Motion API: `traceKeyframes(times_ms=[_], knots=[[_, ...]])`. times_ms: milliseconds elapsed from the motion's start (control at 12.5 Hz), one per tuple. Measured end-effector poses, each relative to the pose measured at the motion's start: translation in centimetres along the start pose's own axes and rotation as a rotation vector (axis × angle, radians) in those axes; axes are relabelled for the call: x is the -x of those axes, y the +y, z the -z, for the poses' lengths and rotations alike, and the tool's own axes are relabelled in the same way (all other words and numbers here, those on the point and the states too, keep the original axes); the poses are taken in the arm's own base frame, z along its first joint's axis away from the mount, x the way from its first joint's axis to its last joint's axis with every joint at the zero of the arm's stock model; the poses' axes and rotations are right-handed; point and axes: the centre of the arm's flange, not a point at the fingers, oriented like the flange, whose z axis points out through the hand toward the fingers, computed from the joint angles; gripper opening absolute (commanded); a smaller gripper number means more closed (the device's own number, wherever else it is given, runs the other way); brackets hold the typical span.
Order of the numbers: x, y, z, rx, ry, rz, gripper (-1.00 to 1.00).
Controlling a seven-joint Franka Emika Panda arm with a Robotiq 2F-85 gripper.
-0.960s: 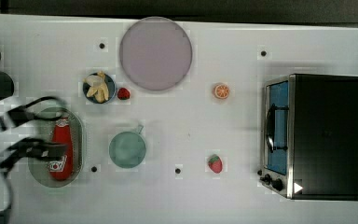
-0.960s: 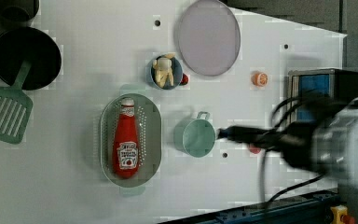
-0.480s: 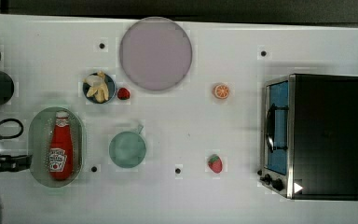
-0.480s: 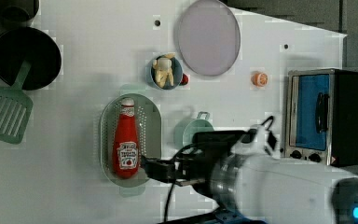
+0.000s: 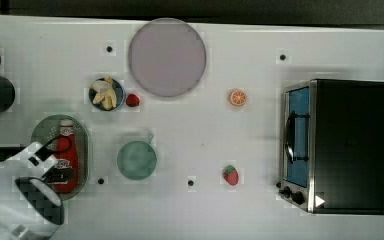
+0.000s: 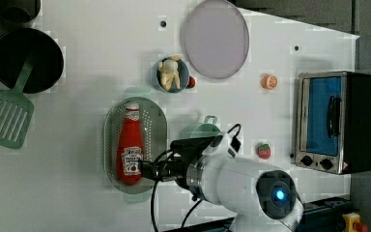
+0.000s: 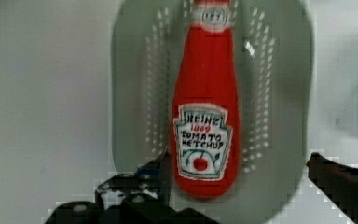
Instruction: Pick ketchup from strainer and place it on the table
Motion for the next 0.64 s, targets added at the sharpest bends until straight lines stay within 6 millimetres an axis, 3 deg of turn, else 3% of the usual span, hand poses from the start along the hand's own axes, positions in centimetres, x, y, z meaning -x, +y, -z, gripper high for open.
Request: traceKeyframes(times_ms=[240, 640], knots=[[0.5, 0.2, -4.4, -0.050, -0.053, -0.038, 1.00], [1.4, 0.6, -9.2, -0.026, -0.074, -0.016, 1.00]])
